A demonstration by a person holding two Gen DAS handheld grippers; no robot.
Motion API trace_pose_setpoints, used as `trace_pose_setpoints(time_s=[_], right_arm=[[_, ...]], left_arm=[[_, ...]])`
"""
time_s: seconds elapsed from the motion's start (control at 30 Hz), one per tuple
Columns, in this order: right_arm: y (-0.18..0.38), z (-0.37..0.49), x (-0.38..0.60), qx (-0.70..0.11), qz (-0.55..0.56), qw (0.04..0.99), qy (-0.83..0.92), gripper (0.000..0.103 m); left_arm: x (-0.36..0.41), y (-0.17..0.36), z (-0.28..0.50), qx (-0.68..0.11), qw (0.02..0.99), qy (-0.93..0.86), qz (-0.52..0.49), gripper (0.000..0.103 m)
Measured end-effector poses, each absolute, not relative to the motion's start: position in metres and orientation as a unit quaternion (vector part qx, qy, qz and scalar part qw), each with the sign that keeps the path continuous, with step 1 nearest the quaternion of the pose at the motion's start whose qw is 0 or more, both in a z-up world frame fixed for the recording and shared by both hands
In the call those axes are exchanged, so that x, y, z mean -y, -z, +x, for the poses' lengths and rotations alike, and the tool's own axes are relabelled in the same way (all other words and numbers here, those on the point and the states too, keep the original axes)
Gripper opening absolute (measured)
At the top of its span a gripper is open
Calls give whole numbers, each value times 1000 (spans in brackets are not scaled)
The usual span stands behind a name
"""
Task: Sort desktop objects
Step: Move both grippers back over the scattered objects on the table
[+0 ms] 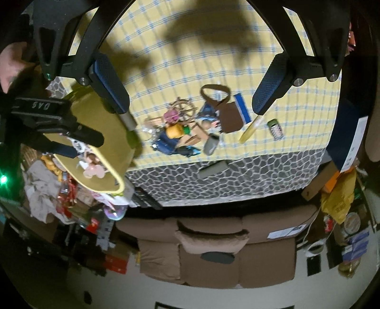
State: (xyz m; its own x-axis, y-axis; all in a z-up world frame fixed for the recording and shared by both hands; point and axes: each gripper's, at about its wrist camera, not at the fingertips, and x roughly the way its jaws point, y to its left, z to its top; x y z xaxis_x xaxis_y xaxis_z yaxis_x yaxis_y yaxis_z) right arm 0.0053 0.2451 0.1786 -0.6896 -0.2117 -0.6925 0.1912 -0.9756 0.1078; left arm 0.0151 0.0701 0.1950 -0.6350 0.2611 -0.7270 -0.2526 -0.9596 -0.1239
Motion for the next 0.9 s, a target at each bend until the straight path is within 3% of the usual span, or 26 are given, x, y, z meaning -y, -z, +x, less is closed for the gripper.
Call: trace_pose_setpoints(time_s=[0.5, 0.9], right_arm=[[-145, -21, -190, -5, 414, 136, 900, 103], [-107, -40, -172, -24, 451, 138, 881, 103]], left_arm=[[9, -119, -9, 70, 85, -886, -451, 103], [-1, -59, -42, 69, 120, -847, -513, 103]])
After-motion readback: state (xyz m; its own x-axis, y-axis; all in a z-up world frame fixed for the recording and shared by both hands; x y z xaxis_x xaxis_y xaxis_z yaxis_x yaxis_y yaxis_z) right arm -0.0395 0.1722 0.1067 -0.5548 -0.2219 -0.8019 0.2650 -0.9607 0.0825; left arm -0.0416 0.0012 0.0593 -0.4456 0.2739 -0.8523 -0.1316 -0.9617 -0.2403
